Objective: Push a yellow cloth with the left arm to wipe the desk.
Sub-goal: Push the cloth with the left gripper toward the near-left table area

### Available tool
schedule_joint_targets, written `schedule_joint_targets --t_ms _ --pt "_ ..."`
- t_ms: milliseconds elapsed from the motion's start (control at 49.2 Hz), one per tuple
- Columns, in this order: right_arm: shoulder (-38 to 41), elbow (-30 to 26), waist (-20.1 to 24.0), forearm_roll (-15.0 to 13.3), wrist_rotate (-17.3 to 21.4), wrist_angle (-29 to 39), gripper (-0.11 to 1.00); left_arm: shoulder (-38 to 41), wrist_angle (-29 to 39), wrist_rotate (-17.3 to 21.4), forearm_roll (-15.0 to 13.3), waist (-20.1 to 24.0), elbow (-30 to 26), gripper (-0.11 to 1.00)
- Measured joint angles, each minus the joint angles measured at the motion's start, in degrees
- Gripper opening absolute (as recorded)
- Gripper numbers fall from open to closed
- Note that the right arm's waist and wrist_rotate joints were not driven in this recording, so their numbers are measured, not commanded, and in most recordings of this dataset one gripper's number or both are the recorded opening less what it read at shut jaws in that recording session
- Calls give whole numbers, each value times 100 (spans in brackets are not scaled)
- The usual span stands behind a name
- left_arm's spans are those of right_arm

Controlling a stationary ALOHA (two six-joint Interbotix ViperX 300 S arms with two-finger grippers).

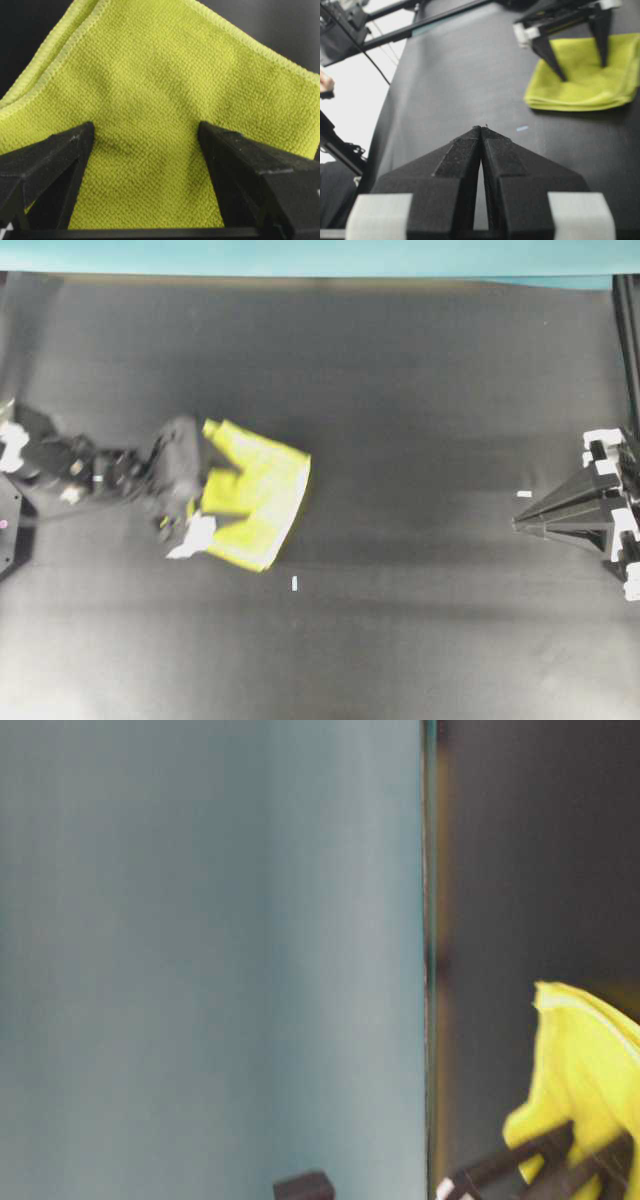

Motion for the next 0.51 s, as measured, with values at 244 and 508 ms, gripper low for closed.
schedule_joint_targets --t_ms 244,508 --pt "0 0 -9 0 0 0 0 -439 44 9 0 -835 308 83" --pt "0 0 0 9 0 0 0 -554 53 0 0 -1890 352 83"
